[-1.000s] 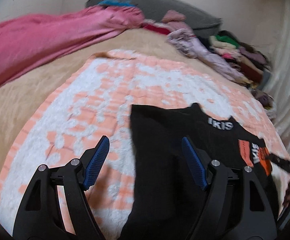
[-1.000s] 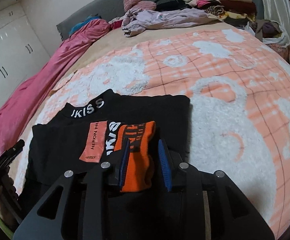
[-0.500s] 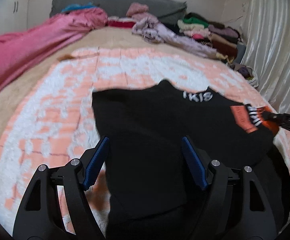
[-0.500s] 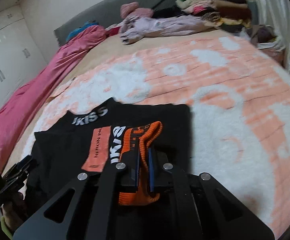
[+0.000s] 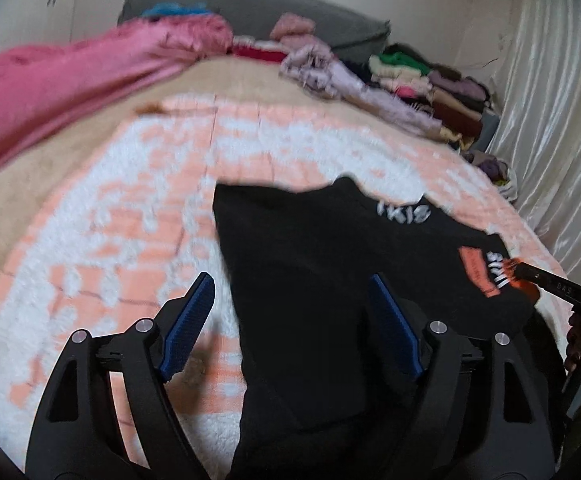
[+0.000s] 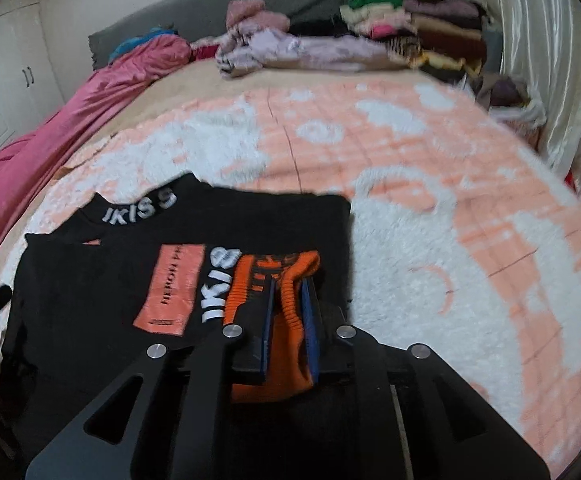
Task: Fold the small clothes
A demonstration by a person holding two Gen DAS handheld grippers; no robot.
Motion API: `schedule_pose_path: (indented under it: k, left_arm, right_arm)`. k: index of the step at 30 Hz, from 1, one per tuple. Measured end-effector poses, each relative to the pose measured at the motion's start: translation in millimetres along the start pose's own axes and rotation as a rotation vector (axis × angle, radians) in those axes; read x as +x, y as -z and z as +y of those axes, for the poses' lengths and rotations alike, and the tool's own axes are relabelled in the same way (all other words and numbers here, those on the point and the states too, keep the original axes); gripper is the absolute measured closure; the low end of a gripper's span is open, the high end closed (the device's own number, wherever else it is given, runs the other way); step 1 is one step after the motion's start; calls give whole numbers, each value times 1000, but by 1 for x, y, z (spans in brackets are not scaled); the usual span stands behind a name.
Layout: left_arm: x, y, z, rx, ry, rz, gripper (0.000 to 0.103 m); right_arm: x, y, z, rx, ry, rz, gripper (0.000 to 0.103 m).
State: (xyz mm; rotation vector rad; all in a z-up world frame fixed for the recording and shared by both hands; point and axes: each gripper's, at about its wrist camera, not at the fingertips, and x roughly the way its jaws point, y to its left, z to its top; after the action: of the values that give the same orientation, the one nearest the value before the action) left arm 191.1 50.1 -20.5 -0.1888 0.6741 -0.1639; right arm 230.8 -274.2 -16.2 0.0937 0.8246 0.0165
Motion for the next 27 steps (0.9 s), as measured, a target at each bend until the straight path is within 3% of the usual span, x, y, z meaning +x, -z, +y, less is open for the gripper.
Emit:
schedule_pose_path:
  k: [2,5,8,11,16,22,27]
  left_arm:
    - [-10,-3,-7,28,-10,-36,32]
    - [-17,-4,-23,57,49,-59,32]
    - [-10,4,-44,124,115,-23,32]
    - [11,16,-55,176,93,54,32]
    - [31,21,-39,110,93,152,31]
    - [25,21,-28,60,107,134,31]
    - [3,13,-15,-27,107,75,31]
  right_arm:
    - [-15,0,8,-22,-21,-40,84]
    - [-23,2,24,-73,-81,-54,79]
    - [-19,2,40,-121,-122,-30,79]
    - [-6,7,51,-158,-131,29,78]
    - [14,22,46,-164,-82,106,80]
    - [12,25,48,-166,-104,93,78]
    - [-14,7,73,-214,-170,12,70]
